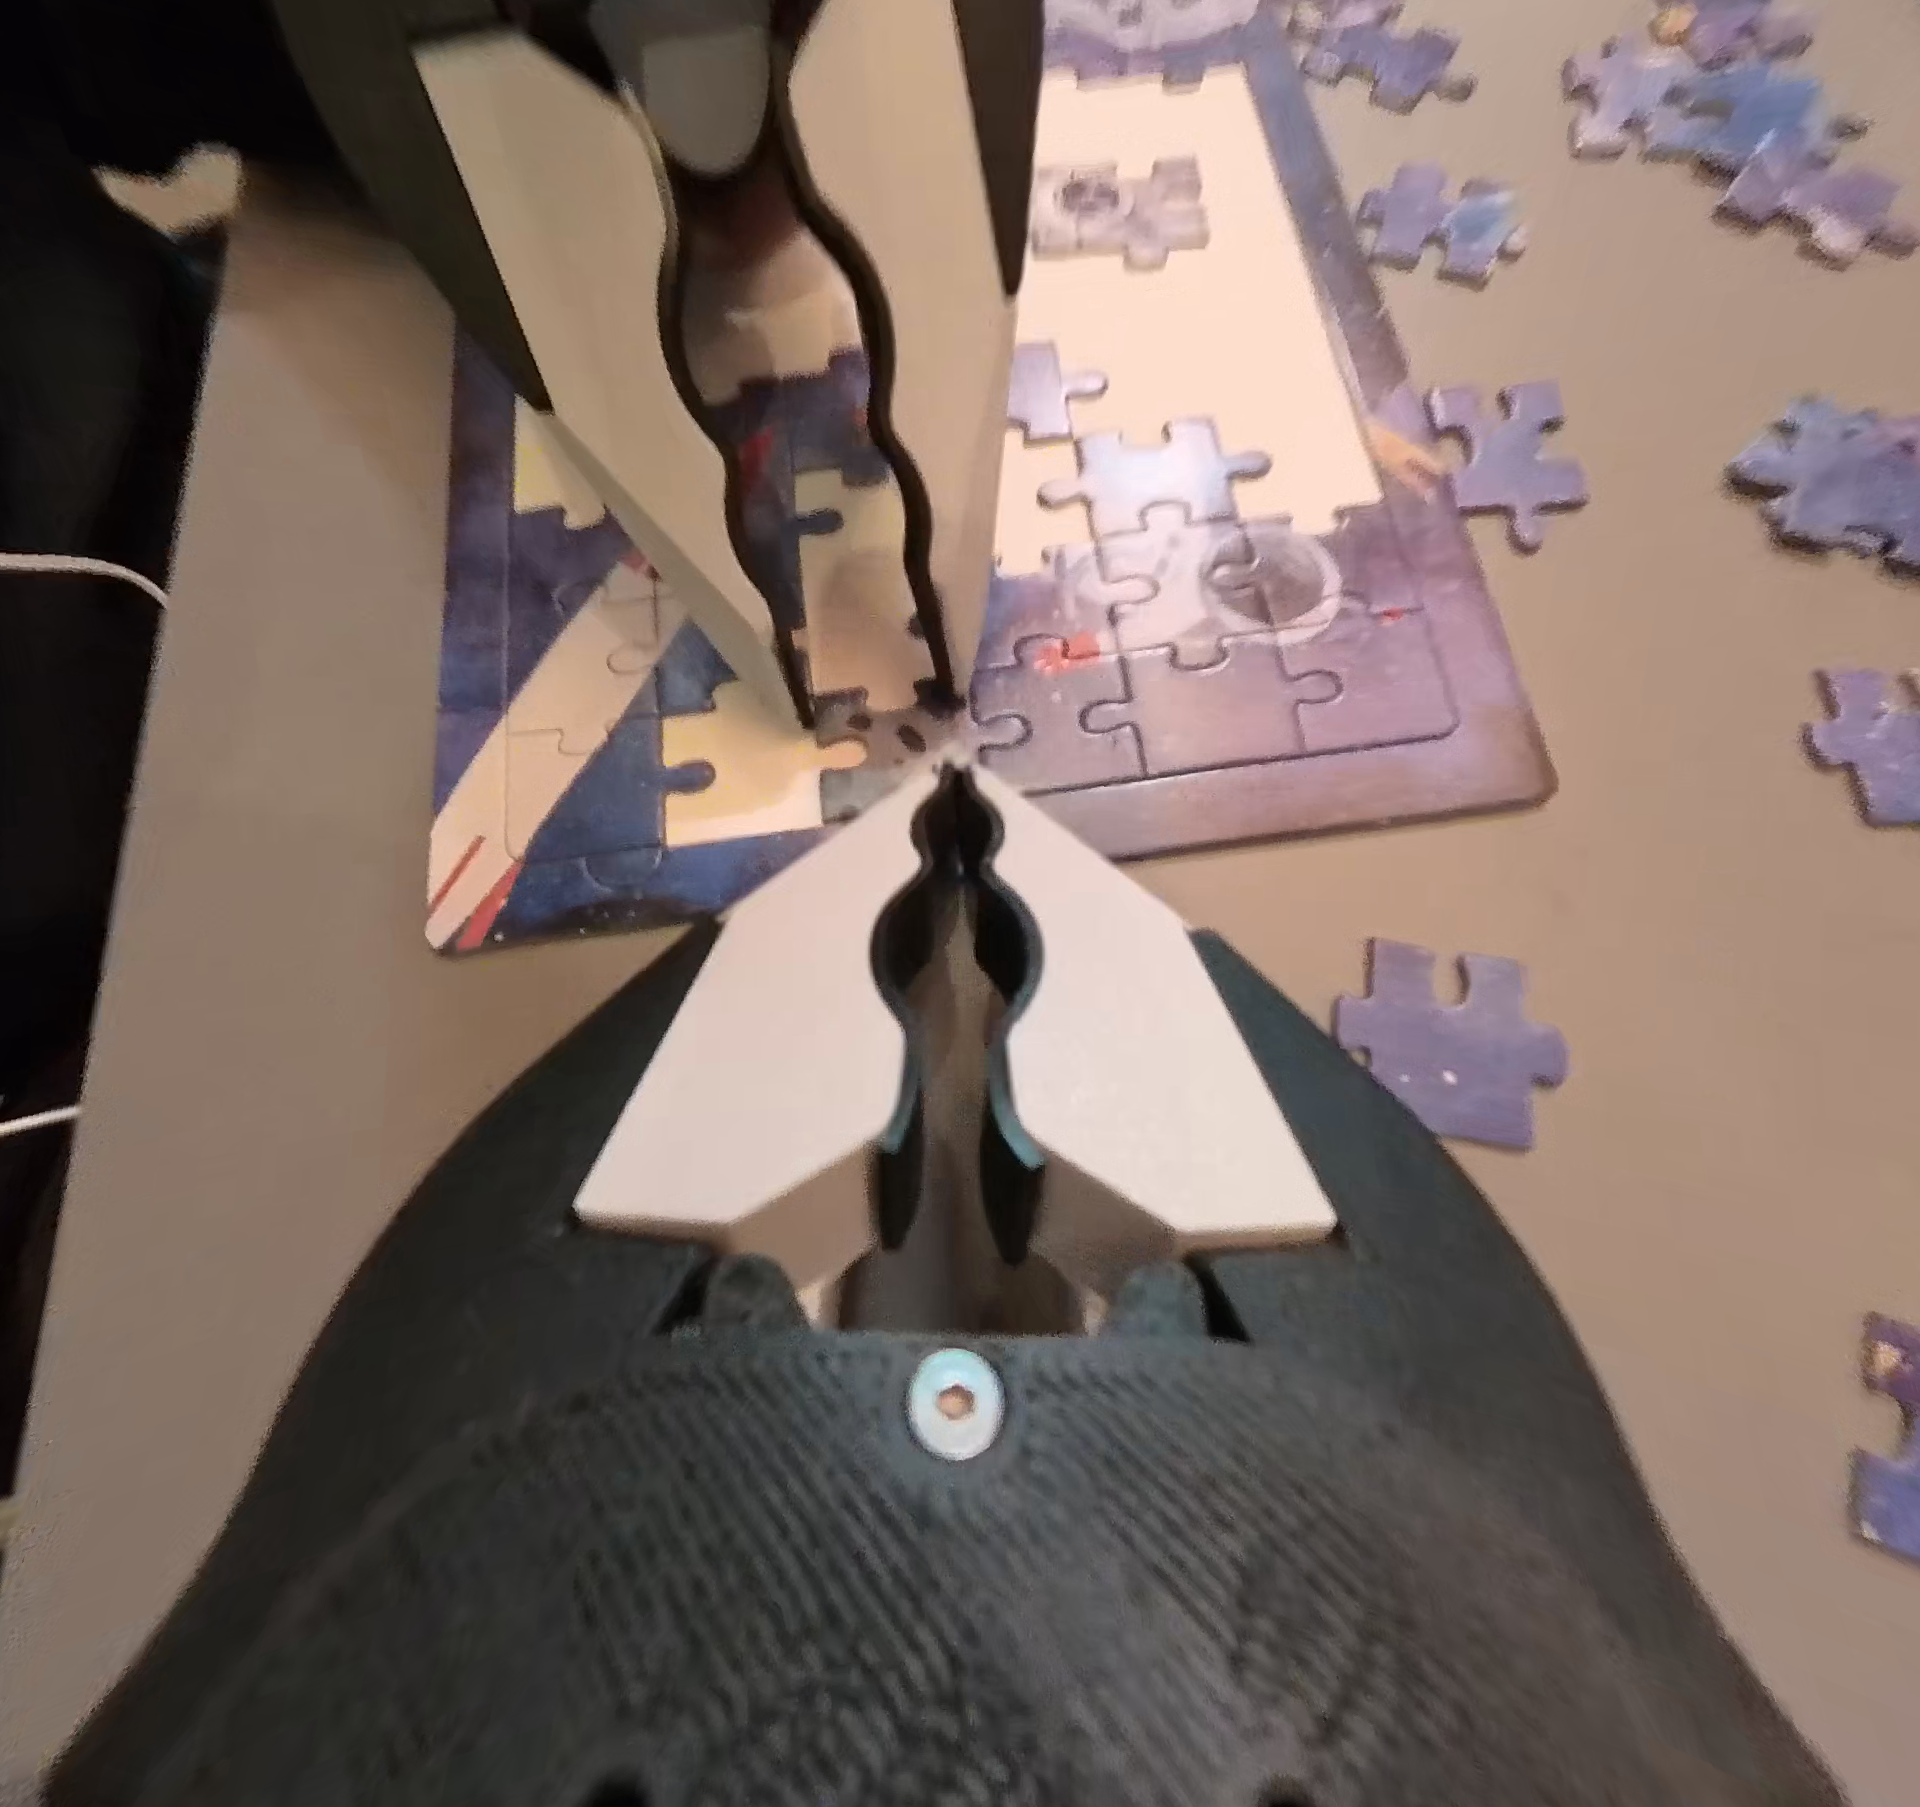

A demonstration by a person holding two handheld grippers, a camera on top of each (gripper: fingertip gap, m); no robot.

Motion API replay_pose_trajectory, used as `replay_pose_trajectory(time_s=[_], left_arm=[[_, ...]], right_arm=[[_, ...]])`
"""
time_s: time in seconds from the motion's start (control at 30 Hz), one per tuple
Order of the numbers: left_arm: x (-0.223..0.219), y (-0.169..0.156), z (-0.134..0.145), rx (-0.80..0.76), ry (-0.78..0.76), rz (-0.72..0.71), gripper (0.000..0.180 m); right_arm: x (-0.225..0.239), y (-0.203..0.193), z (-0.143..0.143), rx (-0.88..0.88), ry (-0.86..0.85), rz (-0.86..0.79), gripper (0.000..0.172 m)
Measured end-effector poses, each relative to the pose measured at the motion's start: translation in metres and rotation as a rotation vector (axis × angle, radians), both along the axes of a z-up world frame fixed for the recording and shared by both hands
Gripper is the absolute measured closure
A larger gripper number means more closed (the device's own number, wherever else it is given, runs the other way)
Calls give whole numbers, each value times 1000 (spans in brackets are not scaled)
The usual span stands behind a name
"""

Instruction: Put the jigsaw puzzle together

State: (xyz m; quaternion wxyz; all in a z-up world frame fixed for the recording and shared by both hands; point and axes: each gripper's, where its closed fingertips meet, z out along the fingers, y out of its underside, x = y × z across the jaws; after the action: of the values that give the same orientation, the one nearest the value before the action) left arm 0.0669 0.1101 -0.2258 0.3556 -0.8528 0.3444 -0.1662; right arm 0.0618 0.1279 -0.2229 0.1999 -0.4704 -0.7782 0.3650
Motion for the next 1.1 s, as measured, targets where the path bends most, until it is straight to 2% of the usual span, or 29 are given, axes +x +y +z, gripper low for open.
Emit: replay_pose_trajectory(time_s=[0.6,0.8,1.1], left_arm=[[0,0,2,30,26,6,158],[1,-12,12,-9,-64,-50,169],[6,-19,2,-88,-66,-65,160]], right_arm=[[2,18,6,14,32,-71,172],[14,21,1,-25,-14,-49,172],[16,16,-2,-38,-38,-21,172]])
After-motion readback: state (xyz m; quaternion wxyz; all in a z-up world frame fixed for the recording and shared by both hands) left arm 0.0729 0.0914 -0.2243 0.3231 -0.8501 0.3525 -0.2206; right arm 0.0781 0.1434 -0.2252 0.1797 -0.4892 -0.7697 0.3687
